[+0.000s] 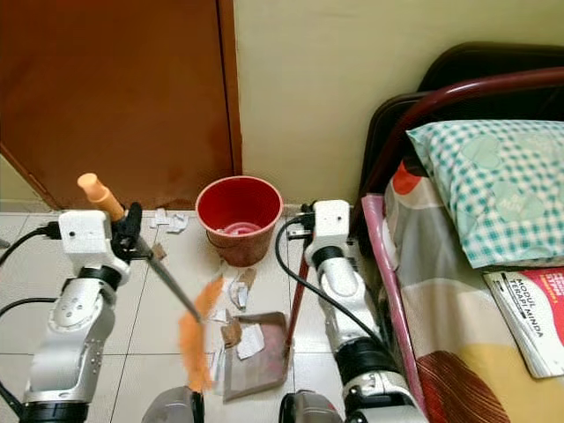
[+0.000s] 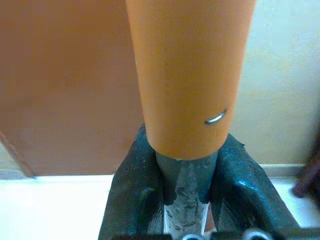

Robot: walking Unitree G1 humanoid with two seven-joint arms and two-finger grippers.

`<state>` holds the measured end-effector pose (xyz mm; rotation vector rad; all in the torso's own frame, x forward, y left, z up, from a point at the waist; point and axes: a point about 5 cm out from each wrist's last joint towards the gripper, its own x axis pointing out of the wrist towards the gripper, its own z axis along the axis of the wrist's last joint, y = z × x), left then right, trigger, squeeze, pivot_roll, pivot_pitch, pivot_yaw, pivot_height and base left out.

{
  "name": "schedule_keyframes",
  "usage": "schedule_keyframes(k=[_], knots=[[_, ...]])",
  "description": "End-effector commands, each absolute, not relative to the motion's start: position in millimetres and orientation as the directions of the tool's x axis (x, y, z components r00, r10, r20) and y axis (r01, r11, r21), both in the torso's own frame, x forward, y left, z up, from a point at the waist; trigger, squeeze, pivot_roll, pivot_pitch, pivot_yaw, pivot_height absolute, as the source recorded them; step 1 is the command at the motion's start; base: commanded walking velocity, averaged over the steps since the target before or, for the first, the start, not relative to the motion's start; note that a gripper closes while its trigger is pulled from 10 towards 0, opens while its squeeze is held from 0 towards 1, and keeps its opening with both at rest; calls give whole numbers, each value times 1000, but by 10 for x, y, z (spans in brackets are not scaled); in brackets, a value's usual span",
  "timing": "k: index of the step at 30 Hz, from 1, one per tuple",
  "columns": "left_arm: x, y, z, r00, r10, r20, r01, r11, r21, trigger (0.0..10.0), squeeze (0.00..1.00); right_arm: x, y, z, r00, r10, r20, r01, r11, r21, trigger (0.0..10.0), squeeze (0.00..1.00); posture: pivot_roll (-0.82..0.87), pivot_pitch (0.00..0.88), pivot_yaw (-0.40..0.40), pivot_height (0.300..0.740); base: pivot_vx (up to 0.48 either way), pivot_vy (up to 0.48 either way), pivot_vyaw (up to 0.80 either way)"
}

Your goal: Sweep floor

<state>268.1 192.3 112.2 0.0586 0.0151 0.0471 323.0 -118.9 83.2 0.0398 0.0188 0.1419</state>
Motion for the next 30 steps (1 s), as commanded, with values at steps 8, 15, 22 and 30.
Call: schedule_keyframes(k=[8,15,22,30], knots=[[2600,2080,986,992,114,-50,-102,977,189,10000,0,3170,-1217,1126,944,313,106,-317,948,31,10000,0,19,120,-55,740,0,0,0],[2602,2007,941,995,80,-51,-70,981,183,10000,0,3173,-1233,1192,932,343,112,-351,935,55,10000,0,15,122,-53,740,0,0,0],[2584,1990,919,996,74,-48,-64,983,172,10000,0,3189,-1308,1300,944,302,136,-318,939,127,10000,0,19,123,-49,740,0,0,0],[2603,2038,871,992,107,-62,-92,976,199,10000,0,3204,-1298,1433,944,288,161,-314,934,171,10000,0,13,117,-50,740,0,0,0]])
